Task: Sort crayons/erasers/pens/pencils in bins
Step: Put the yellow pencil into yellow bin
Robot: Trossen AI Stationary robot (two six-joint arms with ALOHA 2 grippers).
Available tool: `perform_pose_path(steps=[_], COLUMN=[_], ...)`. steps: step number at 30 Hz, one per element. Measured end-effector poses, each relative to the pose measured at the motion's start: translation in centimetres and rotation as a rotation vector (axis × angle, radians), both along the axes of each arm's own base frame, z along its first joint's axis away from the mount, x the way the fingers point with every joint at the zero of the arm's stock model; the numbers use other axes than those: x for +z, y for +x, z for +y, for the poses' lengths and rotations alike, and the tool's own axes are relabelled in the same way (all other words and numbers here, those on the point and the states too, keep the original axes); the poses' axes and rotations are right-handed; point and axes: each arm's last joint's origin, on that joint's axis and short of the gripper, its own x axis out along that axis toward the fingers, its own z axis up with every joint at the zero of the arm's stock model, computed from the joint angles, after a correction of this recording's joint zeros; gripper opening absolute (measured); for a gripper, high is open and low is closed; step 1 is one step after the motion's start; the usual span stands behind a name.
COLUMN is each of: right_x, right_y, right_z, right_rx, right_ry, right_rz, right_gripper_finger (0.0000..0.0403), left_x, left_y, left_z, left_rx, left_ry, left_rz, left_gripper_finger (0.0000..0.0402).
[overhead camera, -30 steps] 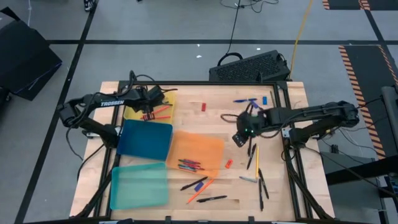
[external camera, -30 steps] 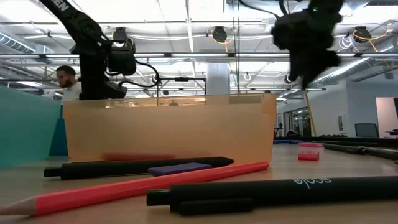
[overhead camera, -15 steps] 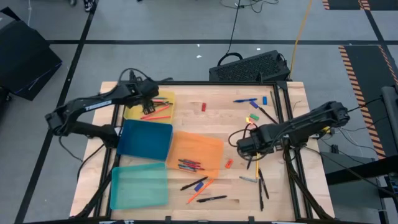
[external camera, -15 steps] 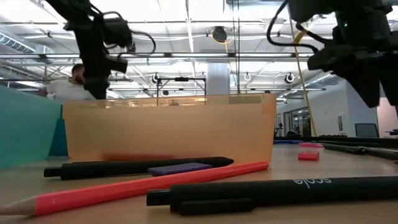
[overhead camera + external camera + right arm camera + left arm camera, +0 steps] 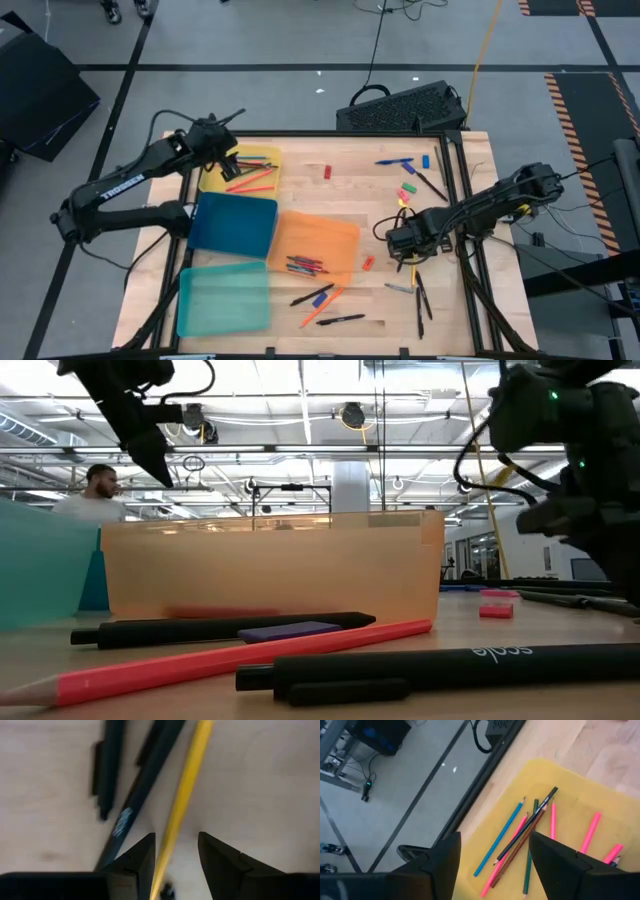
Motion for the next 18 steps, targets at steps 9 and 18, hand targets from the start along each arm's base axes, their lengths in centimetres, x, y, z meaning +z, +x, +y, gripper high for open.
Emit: perform_pose_path(steps=[9,18], right_x=[-1.2,-1.3], right_y=[-0.7,-0.9], right_z=[-0.3,-0.8], right_rx=[-0.145,-0.22], right_ry=[-0.04,-0.185], right_rz=[0.005,0.014], right_gripper_finger=[0.0108,0.0012], left_x=[0.2,-0.1], left_y=[0.1,2.2], left_z=[-0.2,0.3], left_rx=[0.03,-0.071], left_ry=[-0.075,-0.222], left_rz=[-0.121,-0.539], left_gripper_finger=[0.0234,0.0235])
